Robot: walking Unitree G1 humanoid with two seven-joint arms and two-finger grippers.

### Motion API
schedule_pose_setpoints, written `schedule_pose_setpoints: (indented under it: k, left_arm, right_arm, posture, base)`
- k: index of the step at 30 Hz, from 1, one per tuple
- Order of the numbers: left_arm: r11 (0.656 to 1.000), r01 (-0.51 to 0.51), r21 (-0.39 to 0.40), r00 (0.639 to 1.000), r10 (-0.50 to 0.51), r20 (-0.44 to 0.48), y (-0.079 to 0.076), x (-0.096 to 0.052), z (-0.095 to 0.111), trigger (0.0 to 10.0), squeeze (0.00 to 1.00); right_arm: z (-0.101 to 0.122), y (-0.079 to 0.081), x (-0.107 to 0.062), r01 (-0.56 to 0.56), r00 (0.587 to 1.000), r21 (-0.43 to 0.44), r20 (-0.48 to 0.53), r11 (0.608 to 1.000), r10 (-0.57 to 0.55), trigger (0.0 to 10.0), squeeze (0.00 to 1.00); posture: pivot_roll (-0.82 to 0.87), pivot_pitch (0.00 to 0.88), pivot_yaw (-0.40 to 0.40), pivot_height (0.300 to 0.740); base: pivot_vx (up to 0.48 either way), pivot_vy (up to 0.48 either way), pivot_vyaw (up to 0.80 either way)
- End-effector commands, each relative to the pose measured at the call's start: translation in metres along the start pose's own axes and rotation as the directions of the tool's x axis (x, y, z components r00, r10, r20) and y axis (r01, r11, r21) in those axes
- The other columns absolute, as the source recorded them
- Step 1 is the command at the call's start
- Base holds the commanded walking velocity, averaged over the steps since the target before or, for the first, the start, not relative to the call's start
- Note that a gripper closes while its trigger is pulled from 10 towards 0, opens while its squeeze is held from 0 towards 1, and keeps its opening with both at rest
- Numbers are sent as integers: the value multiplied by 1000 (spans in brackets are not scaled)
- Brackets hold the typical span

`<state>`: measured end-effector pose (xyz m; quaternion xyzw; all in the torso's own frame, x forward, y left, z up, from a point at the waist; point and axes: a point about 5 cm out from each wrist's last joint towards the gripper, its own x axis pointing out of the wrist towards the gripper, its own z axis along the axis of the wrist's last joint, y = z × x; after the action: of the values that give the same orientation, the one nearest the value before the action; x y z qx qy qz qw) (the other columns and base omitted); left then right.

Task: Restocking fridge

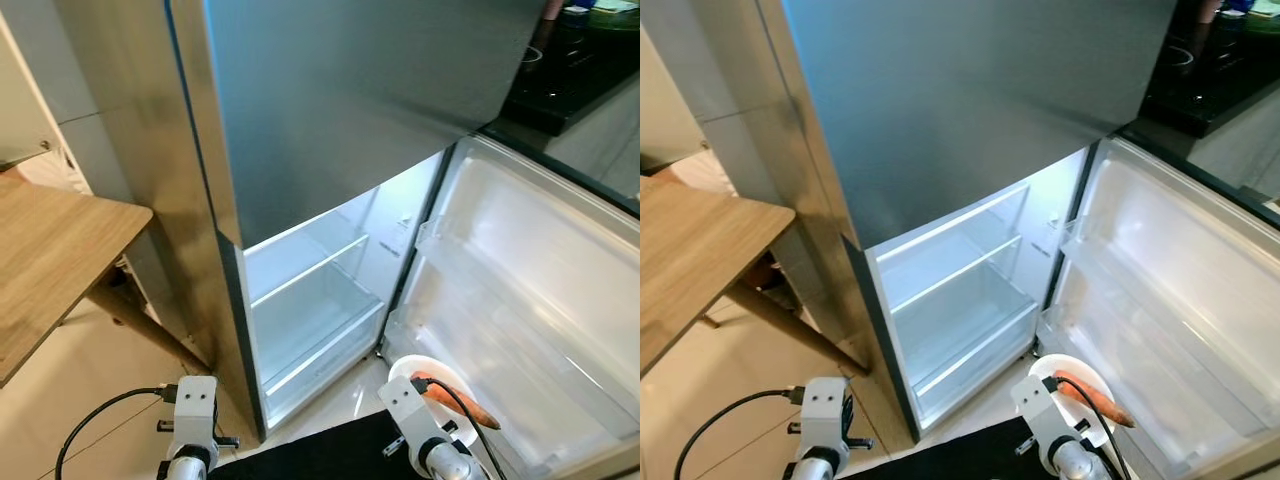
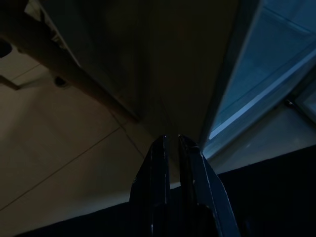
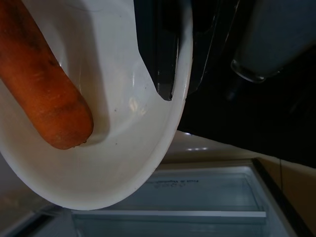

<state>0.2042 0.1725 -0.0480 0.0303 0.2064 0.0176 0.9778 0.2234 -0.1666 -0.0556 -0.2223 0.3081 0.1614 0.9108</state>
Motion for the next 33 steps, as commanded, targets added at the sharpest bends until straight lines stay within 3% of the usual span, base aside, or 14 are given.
schedule_pose_setpoints:
  k: [1, 19, 33]
  left_arm:
    - [999, -21, -24, 999, 20, -28, 4, -3, -6, 10000, 0]
    - [995, -75, -62, 997, 73, -27, 10, -4, -7, 10000, 0]
    - [995, -78, -56, 997, 77, -21, 10, -6, -7, 10000, 0]
  right_arm:
    - [1, -2, 0, 8, 1000, -5, 7, 1000, -7, 10000, 0]
    - [1, 0, 0, -17, 1000, -13, 7, 1000, 17, 10000, 0]
    - [4, 4, 1, -45, 999, -35, 17, 998, 46, 10000, 0]
  posture:
    - [-78, 94, -29, 740]
    - [-76, 97, -31, 740]
    - [-76, 98, -31, 740]
  base:
    - [0, 0, 0]
    - [0, 0, 0]
    - [0, 0, 800]
